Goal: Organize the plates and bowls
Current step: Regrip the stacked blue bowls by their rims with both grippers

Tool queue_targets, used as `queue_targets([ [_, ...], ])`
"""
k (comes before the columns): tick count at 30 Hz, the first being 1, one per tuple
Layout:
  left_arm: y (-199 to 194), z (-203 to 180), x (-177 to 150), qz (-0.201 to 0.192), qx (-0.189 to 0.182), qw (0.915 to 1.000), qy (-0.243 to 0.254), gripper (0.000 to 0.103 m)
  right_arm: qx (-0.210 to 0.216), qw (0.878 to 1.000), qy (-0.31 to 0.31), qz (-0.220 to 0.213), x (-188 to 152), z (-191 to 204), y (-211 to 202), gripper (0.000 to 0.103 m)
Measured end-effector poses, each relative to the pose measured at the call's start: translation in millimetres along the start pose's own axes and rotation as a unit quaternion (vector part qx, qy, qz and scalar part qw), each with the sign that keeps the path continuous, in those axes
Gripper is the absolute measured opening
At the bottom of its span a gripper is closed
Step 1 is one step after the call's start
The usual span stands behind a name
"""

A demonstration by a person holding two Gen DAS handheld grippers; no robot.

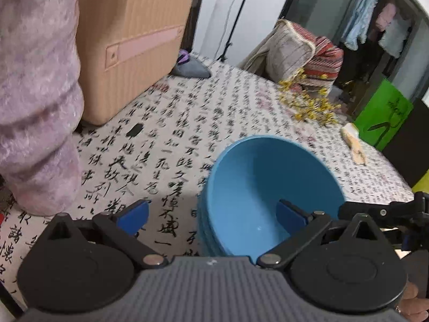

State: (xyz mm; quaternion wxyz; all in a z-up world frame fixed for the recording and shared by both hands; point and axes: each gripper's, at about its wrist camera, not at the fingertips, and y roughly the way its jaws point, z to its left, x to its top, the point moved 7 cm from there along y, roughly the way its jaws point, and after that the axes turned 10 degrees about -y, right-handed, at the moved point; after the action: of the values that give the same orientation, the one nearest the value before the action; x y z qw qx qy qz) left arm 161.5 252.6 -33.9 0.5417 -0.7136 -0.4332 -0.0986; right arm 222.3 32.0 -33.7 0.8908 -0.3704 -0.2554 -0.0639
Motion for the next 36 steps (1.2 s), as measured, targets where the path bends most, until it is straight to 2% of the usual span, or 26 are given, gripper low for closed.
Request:
queue_targets([
  [5,11.5,2.4,-1.8,0.025,-0.017,0.9994,-0.014,0.103,-0.018,1.000,0.011,0.006,-2.9,-2.9,10.9,0.103],
  [10,23.7,5.0,-3.0,0.040,-0.001,0.9991,-0.014,0.103,-0.024,0.999,0.006,0.021,-5.5,3.6,27.1,0.102],
  [12,28.1,7.2,-3.9,0.046,0.010,0.9988,-0.012,0.103,-0.031,0.999,0.004,0.027,-6.6,5.7,30.8,0.096],
  [14,30.4,9.9,-2.7,0.047,0.018,0.9987,-0.011,0.103,-0.036,0.999,-0.003,0.031,-7.9,8.8,31.9,0.095],
  [17,32.1,10.0,-2.0,0.056,0.012,0.9984,-0.005,0.103,-0.053,0.998,-0.011,0.033,-8.1,10.5,34.7,0.094],
  [23,40.5,8.0,-5.5,0.081,-0.003,0.9967,-0.006,0.101,-0.062,0.997,0.009,0.051,-5.5,6.5,49.8,0.075],
  [25,43.9,8.0,-5.8,0.088,-0.008,0.9960,-0.012,0.099,-0.058,0.997,0.018,0.056,-5.0,5.1,53.5,0.071],
  [28,48.1,8.7,-6.0,0.102,-0.015,0.9945,-0.020,0.093,-0.065,0.996,0.019,0.063,-5.7,3.5,57.1,0.069],
  [30,50.4,9.2,-6.2,0.106,-0.017,0.9940,-0.021,0.089,-0.070,0.995,0.007,0.068,-6.5,5.4,59.6,0.060],
  [33,53.7,11.5,-7.4,0.115,-0.018,0.9927,-0.030,0.080,-0.068,0.995,0.010,0.075,-8.1,5.5,61.7,0.055],
  [36,55.6,12.7,-9.5,0.125,-0.025,0.9912,-0.036,0.078,-0.068,0.994,0.012,0.086,-8.3,7.2,67.3,0.048],
])
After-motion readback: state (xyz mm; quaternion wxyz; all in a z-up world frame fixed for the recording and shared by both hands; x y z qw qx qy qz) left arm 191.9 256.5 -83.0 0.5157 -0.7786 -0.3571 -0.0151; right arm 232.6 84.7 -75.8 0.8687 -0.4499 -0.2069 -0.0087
